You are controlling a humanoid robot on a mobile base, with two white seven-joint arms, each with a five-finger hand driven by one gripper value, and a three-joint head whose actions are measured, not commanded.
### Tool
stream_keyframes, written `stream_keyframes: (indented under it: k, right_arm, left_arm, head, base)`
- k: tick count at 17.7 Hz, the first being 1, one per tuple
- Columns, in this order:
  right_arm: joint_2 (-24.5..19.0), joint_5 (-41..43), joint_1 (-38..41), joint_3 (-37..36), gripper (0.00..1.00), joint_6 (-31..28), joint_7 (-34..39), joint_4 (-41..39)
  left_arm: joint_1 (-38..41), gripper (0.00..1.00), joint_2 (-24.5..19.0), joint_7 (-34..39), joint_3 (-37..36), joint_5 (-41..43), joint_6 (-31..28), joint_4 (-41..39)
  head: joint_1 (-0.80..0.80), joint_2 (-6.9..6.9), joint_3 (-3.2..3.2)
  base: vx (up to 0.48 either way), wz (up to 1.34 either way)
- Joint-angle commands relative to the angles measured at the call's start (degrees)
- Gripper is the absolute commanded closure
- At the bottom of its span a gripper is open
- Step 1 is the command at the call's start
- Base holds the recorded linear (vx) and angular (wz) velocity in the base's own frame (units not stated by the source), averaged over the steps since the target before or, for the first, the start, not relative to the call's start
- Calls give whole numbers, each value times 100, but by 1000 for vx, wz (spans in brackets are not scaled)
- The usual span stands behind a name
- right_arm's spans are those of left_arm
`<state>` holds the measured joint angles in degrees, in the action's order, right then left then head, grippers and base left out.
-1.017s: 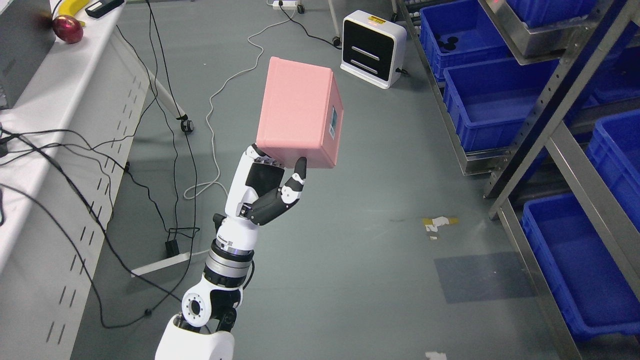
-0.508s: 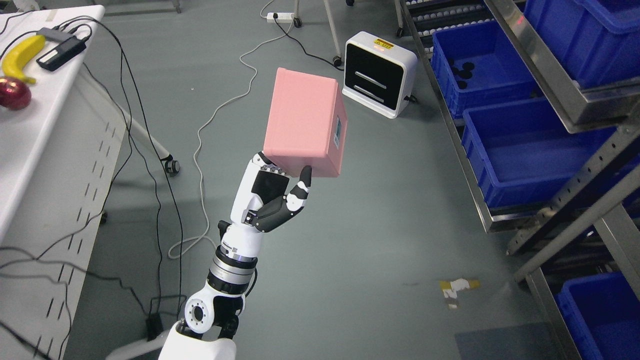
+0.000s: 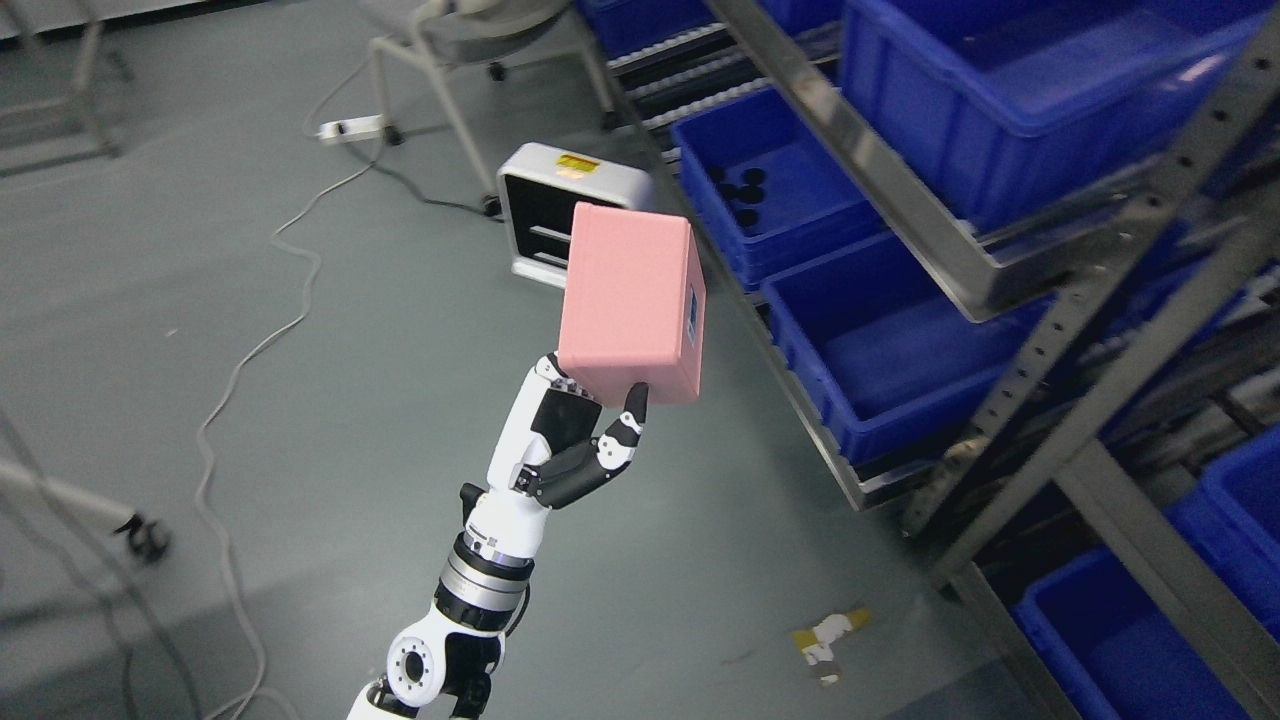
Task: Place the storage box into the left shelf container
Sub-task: 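Lower the pink box into the blue bin on the lower shelf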
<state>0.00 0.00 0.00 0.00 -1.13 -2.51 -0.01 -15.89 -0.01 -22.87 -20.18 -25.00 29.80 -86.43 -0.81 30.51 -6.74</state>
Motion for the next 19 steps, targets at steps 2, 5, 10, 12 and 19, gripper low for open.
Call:
stream_keyframes:
  k: [2, 5, 10, 12, 19]
  right_arm:
    - [100, -9, 62, -26, 0, -10, 5, -99]
    - [100, -9, 62, -26, 0, -10, 5, -99]
    - [100, -9, 62, -26, 0, -10, 5, -99]
    - [100, -9, 62, -26, 0, -10, 5, -99]
    - [100, -9, 62, -26, 0, -10, 5, -99]
  left_arm:
    - [262, 96, -99, -7, -302, 127, 8, 74]
    - [498, 96, -99, -7, -556, 179, -18, 162]
    - [1202, 96, -99, 2, -672, 426, -1, 372]
    - [1203, 96, -99, 2, -392, 434, 0, 653]
    - [-121, 96, -99, -15, 417, 975, -1278, 1100]
  head:
    - [0, 0, 0]
    - [0, 0, 0]
    - [0, 0, 0]
    - [0, 0, 0]
    - [0, 0, 0]
  base:
    - [278, -1259]
    - [201, -1302]
    - [182, -1050]
    - [164, -834]
    - [124, -500]
